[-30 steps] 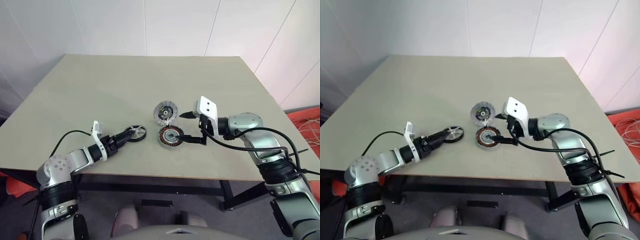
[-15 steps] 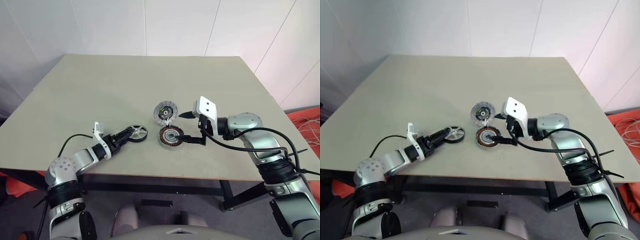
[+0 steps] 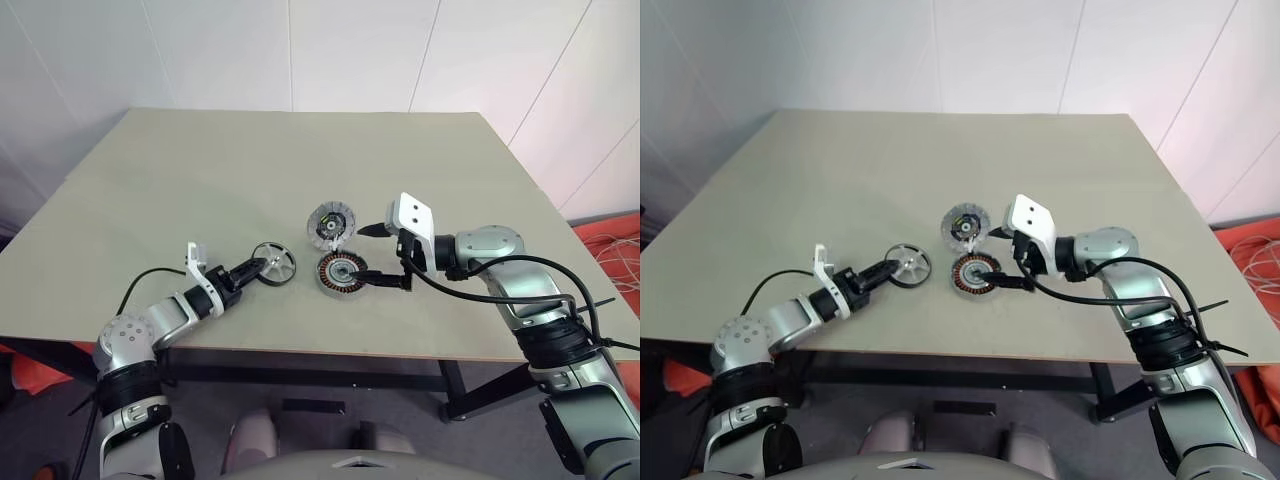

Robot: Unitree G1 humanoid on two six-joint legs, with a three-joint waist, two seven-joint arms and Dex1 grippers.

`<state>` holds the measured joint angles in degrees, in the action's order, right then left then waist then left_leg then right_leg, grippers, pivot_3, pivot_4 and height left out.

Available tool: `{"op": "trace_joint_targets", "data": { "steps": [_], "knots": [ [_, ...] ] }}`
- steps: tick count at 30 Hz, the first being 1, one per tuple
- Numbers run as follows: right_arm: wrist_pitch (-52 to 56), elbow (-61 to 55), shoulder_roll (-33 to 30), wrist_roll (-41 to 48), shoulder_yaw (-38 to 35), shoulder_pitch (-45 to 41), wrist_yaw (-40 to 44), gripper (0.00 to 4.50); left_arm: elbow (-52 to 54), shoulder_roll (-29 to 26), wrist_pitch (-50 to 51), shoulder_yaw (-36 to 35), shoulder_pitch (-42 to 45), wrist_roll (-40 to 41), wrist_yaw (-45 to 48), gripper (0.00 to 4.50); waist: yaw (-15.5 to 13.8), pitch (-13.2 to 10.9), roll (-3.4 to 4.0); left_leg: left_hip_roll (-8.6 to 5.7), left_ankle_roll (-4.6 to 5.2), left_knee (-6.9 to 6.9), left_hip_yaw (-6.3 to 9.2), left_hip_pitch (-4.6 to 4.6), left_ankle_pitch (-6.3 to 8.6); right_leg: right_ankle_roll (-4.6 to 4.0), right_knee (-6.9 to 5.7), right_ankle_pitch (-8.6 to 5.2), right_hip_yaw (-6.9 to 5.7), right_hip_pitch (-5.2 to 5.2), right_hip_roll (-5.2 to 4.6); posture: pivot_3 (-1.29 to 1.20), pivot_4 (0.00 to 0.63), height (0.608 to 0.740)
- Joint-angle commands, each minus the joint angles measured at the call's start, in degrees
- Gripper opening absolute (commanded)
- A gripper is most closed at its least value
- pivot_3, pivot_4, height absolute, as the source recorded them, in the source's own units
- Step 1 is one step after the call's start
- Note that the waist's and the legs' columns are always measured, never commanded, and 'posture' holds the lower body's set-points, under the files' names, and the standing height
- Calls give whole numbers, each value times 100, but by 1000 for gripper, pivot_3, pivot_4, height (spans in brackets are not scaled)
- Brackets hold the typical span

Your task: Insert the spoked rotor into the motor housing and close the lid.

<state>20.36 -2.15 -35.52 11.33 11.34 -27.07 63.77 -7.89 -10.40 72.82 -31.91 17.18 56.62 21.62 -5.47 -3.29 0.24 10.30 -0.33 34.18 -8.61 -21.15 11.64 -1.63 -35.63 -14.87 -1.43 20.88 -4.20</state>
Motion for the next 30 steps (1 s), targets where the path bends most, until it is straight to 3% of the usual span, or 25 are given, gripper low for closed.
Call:
{"op": "trace_joint_targets", "data": {
  "steps": [1, 10, 20, 25, 30],
  "knots": [
    [-49, -239, -128, 151, -234, 19, 9, 4500, 472, -360, 484, -92, 67, 603, 115, 407, -1, -3, -5, 0, 0, -1, 0, 0, 0, 0, 0, 0, 0, 1, 0, 0, 0, 740],
    [225, -520, -630, 581, -727, 374, 211, 4500, 549, -1045, 1271, -215, 132, 1677, 251, 407, -3, -8, -5, -5, 0, -1, -1, 0, 0, 0, 1, 0, 1, 0, 0, 0, 0, 740],
    [386, -530, -1224, 884, -1287, 739, 359, 4500, 253, -299, 1034, 222, 739, 2783, -391, 407, -21, -11, -9, -7, 1, 0, -2, 5, 0, 1, 4, 0, 1, -8, -2, 0, 0, 740],
    [409, -591, -1160, 890, -1232, 714, 279, 4500, -408, 127, 676, 473, 1131, 2664, -629, 407, -12, -11, -10, -7, 1, 0, -2, 4, -1, 1, 2, 0, 1, -6, 0, 0, 0, 740],
    [406, -623, -1122, 910, -1204, 706, 213, 4500, -1156, 208, 461, 615, 1353, 2348, -683, 407, -13, -11, -10, -10, 3, 1, -1, 1, -1, 2, 7, 0, 1, -6, -1, 0, 0, 740]
  ]
}}
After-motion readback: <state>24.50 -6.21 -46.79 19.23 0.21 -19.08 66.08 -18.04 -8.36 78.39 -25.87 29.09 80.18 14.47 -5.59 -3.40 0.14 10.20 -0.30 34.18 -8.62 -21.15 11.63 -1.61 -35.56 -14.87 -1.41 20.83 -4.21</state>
